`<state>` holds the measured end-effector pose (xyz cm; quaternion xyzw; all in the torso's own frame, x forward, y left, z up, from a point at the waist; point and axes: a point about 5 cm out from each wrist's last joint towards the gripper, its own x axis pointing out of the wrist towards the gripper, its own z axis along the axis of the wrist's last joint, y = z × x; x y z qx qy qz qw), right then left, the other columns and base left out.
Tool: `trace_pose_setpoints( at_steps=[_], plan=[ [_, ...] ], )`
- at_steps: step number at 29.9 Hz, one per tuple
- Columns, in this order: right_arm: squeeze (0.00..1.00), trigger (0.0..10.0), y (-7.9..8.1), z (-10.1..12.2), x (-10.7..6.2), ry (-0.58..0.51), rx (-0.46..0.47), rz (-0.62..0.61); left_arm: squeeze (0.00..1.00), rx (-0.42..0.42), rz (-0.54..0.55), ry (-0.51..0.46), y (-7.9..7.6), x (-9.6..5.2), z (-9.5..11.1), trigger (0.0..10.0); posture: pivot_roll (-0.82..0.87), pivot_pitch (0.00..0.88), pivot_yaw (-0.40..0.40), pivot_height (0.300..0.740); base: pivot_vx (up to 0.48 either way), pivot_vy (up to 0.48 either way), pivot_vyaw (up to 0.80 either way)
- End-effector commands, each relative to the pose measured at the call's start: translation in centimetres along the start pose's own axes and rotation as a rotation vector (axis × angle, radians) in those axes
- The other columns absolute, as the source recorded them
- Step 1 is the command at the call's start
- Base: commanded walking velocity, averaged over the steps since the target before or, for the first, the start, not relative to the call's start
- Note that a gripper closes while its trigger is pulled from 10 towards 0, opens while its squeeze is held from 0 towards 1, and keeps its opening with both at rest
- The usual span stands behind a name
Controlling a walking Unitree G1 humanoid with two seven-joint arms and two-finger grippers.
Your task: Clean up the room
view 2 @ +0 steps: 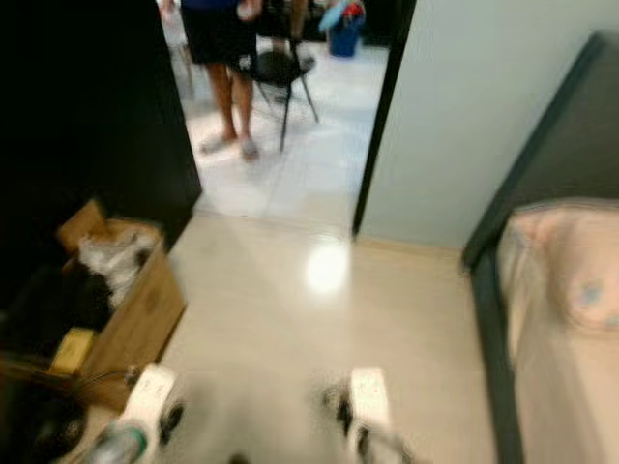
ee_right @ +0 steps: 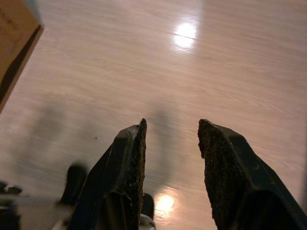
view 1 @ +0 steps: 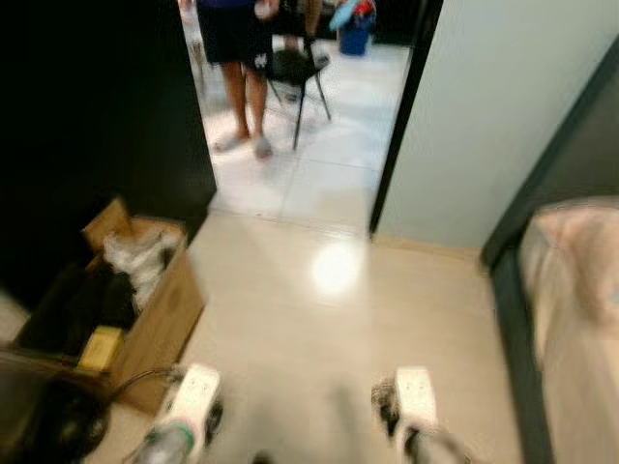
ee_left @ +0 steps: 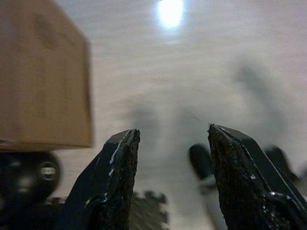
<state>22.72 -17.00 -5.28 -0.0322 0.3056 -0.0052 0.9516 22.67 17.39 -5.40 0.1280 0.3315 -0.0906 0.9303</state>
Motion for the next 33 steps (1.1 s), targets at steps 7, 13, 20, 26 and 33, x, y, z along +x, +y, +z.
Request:
trace_pose_setpoints(
  at_steps=[7,13,20,26,33],
  plan=[
    [0.00,10.0,0.22,-0.95,-0.33,0.034,0.005,0.002,0.00,0.015,-0.001,0.007,0.19,0.01,-0.02,10.0,-0.02,0.023,0.061,0.740,-0.340,0.000,0.00],
    [0.00,10.0,0.27,-1.04,-0.36,0.037,0.010,0.002,0.00,0.015,-0.001,0.007,0.19,0.00,-0.04,10.0,-0.02,0.027,0.063,0.740,-0.339,0.000,0.00],
    [0.00,10.0,0.33,-1.09,-0.38,0.038,0.013,0.002,0.00,0.016,-0.001,0.006,0.22,0.01,-0.02,10.0,-0.02,0.027,0.064,0.740,-0.333,0.000,-0.36],
    [0.00,10.0,0.37,-1.10,-0.38,0.038,0.013,0.002,0.00,0.015,-0.001,0.007,0.23,0.00,-0.05,10.0,-0.02,0.027,0.064,0.740,-0.327,0.000,-0.42],
    [0.00,10.0,0.42,-1.10,-0.38,0.039,0.015,0.005,0.00,0.013,-0.001,0.007,0.20,0.00,-0.05,10.0,-0.02,0.028,0.062,0.740,-0.254,0.000,-0.58]
  ],
)
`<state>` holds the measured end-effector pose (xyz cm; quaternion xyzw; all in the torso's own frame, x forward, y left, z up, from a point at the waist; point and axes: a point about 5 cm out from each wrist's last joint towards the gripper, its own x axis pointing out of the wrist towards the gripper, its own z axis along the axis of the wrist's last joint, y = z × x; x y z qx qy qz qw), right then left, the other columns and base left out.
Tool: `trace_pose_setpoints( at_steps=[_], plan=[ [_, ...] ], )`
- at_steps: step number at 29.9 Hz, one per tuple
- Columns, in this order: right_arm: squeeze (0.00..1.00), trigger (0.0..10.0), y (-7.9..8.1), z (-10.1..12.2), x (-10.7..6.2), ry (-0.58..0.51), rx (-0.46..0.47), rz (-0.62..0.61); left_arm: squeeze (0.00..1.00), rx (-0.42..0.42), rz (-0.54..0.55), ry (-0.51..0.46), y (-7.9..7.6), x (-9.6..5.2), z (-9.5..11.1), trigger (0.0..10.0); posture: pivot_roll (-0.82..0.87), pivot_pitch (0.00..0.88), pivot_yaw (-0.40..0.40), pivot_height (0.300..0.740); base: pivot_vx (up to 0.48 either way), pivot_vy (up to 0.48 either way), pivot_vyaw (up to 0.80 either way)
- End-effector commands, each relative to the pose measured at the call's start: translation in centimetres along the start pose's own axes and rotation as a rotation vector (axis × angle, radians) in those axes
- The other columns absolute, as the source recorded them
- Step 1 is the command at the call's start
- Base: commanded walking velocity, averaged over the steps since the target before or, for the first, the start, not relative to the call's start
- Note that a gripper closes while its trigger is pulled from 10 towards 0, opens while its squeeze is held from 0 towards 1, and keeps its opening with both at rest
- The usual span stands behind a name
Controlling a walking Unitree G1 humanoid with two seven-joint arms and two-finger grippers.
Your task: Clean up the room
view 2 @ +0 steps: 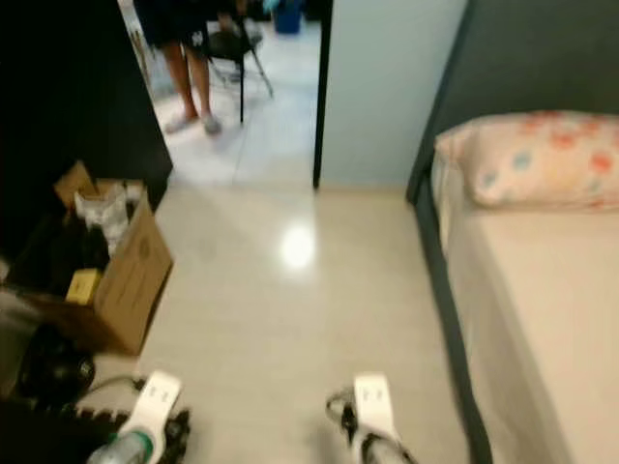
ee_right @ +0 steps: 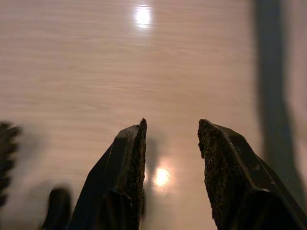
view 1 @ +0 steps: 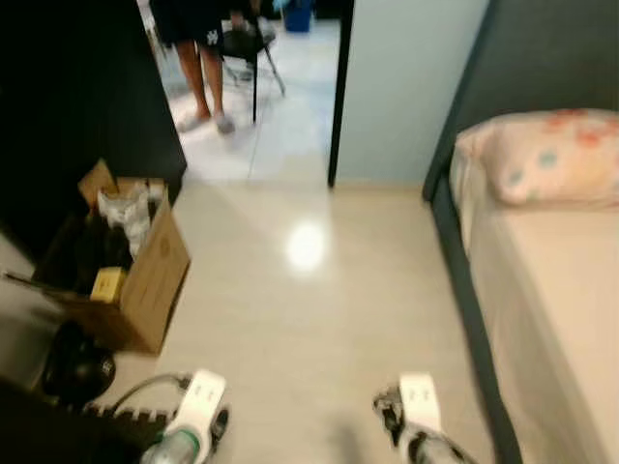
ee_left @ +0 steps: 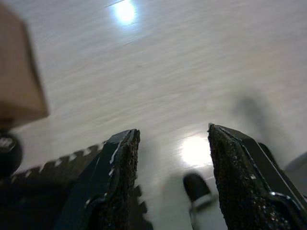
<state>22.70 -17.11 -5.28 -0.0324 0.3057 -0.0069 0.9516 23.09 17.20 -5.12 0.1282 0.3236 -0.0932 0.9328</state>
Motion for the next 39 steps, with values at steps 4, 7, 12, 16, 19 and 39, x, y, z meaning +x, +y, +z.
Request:
trace_pose_setpoints(
  at_steps=[4,7,12,16,19,39],
  plan=[
    [0.00,10.0,0.52,-1.06,-0.36,0.039,0.016,0.008,0.00,0.010,0.002,0.023,0.21,-0.14,-0.51,10.0,-0.02,0.028,0.062,0.740,0.000,0.000,-0.77],
    [0.00,10.0,0.52,-1.04,-0.36,0.037,0.021,0.008,0.00,-0.002,0.003,0.020,0.15,-0.09,-0.38,10.0,-0.02,0.028,0.062,0.740,0.000,0.000,-0.77],
    [0.00,10.0,0.56,-1.00,-0.34,0.036,0.023,0.009,0.00,-0.005,0.001,0.019,0.11,-0.04,-0.29,10.0,-0.02,0.027,0.063,0.740,0.000,0.000,-0.78],
    [0.00,10.0,0.59,-1.01,-0.34,0.036,0.024,0.010,0.00,-0.006,0.001,0.019,0.09,-0.04,-0.28,10.0,-0.02,0.027,0.063,0.740,0.000,0.000,-0.77],
    [0.00,10.0,0.62,-1.02,-0.35,0.036,0.024,0.011,0.00,-0.005,0.000,0.021,0.08,-0.03,-0.27,10.0,-0.02,0.027,0.063,0.740,0.000,0.000,-0.77],
    [0.00,10.0,0.73,-1.12,-0.39,0.039,0.028,0.011,0.00,0.001,0.009,0.042,0.23,-0.05,-0.50,10.0,-0.02,0.030,0.068,0.740,0.000,0.000,-0.78]
  ],
)
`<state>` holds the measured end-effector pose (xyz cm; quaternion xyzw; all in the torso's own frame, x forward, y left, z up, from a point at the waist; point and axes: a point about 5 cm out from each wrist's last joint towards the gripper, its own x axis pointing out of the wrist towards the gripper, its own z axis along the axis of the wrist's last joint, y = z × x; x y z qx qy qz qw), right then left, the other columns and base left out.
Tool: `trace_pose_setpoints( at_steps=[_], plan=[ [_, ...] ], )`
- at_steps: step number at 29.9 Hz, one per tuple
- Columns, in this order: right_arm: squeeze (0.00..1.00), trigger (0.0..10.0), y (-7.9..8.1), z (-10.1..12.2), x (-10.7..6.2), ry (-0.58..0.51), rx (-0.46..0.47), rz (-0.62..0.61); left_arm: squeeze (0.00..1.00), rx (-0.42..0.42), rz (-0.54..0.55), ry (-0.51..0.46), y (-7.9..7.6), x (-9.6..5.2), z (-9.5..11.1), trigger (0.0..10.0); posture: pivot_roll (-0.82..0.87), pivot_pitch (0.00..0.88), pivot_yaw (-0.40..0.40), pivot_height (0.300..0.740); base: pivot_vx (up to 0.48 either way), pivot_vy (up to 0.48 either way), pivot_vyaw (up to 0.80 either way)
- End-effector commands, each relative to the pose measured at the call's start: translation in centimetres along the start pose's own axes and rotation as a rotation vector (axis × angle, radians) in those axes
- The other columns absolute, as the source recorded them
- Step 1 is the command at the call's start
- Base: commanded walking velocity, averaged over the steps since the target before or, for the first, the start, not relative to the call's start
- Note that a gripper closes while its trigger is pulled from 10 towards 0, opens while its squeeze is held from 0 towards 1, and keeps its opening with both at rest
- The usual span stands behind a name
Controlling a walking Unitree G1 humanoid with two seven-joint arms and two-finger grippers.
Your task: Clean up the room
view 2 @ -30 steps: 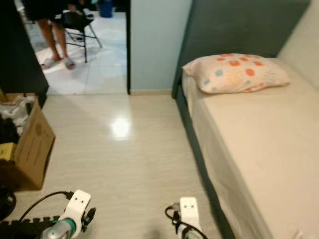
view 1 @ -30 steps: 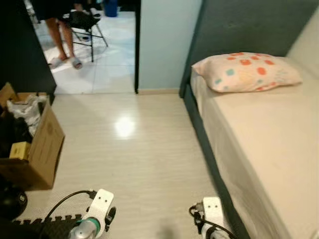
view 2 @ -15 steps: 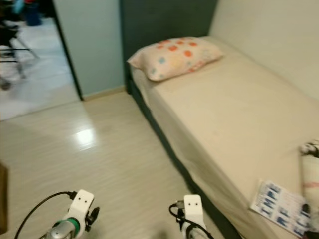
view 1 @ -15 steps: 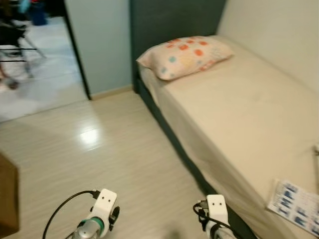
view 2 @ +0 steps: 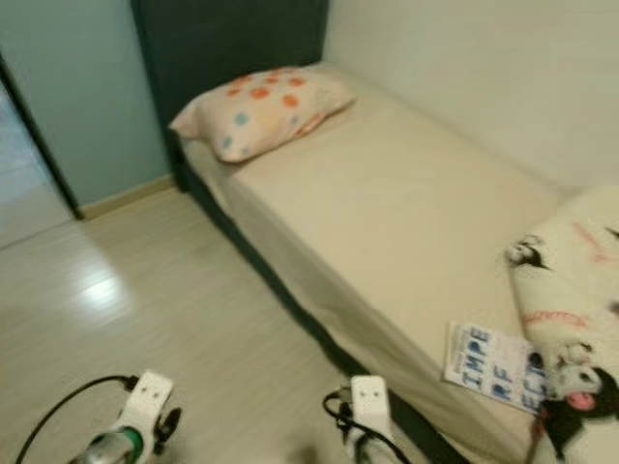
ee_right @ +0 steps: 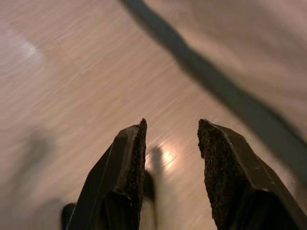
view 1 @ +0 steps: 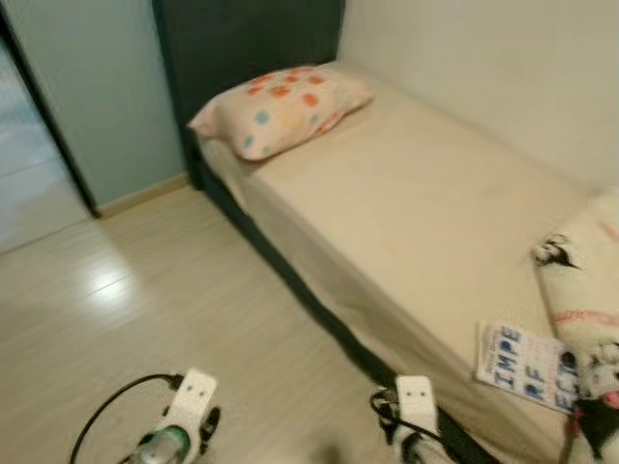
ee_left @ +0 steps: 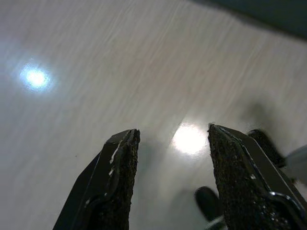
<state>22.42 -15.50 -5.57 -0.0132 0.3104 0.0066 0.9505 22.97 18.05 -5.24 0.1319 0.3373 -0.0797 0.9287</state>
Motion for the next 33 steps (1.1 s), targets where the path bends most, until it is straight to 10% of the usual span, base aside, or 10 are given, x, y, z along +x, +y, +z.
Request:
trace_pose_setpoints(
  at_steps=[1,33],
  plan=[
    [0.00,10.0,-0.90,-0.81,-0.31,0.029,0.001,-0.028,0.00,0.006,-0.014,0.011,-0.52,0.04,-0.11,10.0,-0.02,0.031,0.069,0.740,0.000,0.000,-0.77],
    [0.00,10.0,-1.16,-0.57,-0.22,0.026,-0.008,-0.030,0.00,0.017,-0.017,0.019,-0.62,0.11,-0.02,10.0,-0.02,0.018,0.066,0.740,0.000,0.000,-0.78]
  ],
)
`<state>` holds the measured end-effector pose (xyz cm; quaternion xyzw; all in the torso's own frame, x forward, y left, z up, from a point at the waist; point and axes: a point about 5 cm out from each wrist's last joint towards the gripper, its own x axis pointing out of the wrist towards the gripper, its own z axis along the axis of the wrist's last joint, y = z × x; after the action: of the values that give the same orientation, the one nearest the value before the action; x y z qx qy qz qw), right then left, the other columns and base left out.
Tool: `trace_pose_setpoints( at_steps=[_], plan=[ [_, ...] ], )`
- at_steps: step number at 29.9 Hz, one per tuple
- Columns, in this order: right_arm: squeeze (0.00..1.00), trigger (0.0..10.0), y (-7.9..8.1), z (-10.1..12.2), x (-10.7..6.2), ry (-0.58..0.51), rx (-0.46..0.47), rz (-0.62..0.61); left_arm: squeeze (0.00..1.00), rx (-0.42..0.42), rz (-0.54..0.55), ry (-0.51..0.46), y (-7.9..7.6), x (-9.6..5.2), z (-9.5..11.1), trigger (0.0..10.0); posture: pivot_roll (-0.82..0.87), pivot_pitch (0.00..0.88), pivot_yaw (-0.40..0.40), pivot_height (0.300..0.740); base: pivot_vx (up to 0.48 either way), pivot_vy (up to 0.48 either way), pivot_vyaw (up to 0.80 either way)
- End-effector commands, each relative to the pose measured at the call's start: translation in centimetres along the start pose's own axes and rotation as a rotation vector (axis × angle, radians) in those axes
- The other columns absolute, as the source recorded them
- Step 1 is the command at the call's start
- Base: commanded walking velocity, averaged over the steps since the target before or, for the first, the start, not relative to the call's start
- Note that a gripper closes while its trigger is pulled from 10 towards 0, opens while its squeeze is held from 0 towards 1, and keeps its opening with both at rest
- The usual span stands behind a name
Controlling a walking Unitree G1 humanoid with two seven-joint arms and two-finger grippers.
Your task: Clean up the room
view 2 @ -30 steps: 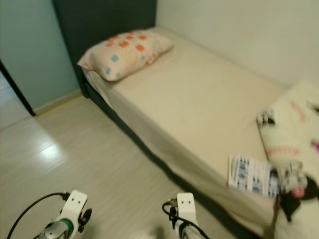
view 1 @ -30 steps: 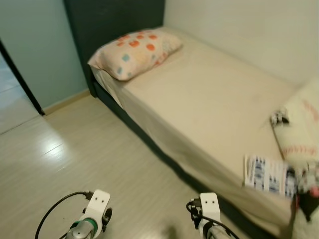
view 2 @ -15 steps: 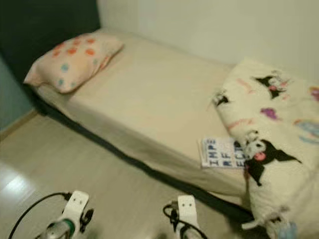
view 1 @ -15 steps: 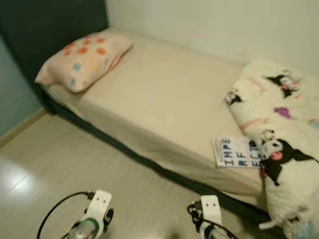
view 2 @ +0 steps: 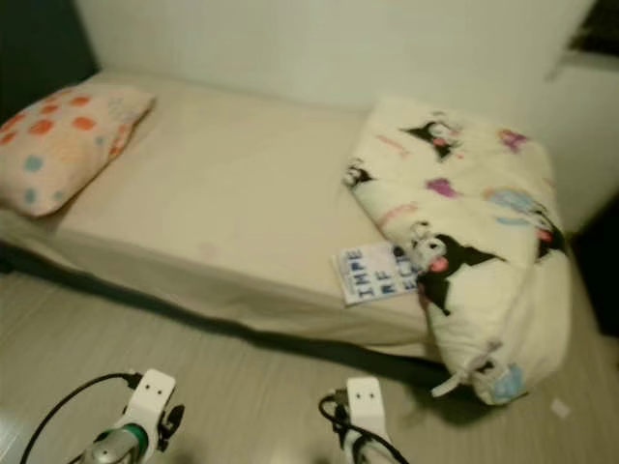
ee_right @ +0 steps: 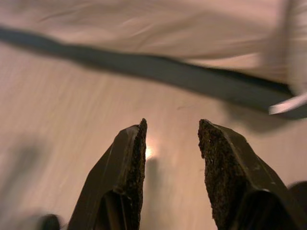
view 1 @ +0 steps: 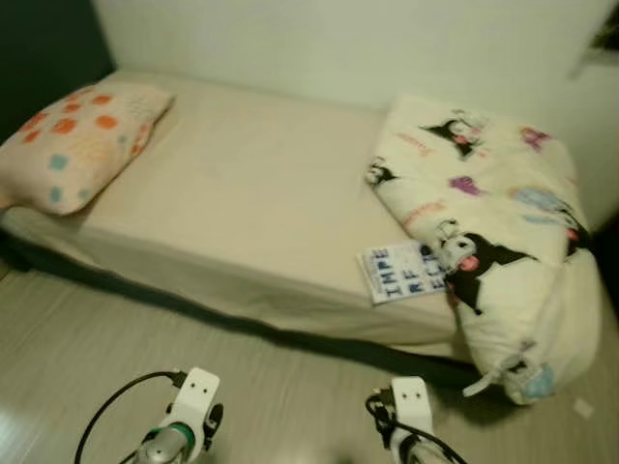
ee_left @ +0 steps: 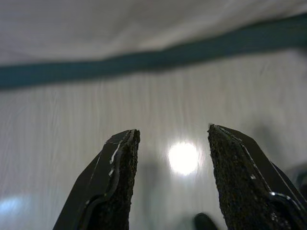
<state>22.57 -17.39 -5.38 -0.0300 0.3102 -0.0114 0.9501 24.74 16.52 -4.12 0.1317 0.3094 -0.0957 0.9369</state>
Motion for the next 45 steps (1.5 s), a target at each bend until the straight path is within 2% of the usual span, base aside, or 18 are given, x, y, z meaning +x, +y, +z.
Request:
trace_pose_setpoints(
  at_steps=[1,41,45],
  plan=[
    [0.00,10.0,0.71,-0.73,-0.23,0.026,0.012,0.014,0.00,0.004,0.003,0.080,0.14,-0.73,-2.30,10.0,-0.02,0.016,0.066,0.740,0.000,0.000,-0.77],
    [0.00,10.0,0.72,-0.95,-0.32,0.033,0.025,0.003,0.00,0.000,0.008,0.076,0.17,-0.72,-2.24,10.0,-0.03,0.027,0.070,0.740,0.000,0.000,-0.78],
    [0.00,10.0,0.72,-0.86,-0.30,0.027,0.019,0.001,0.00,0.007,0.007,0.071,0.20,-0.73,-2.21,10.0,-0.02,0.027,0.070,0.740,0.370,0.000,-0.72]
  ],
)
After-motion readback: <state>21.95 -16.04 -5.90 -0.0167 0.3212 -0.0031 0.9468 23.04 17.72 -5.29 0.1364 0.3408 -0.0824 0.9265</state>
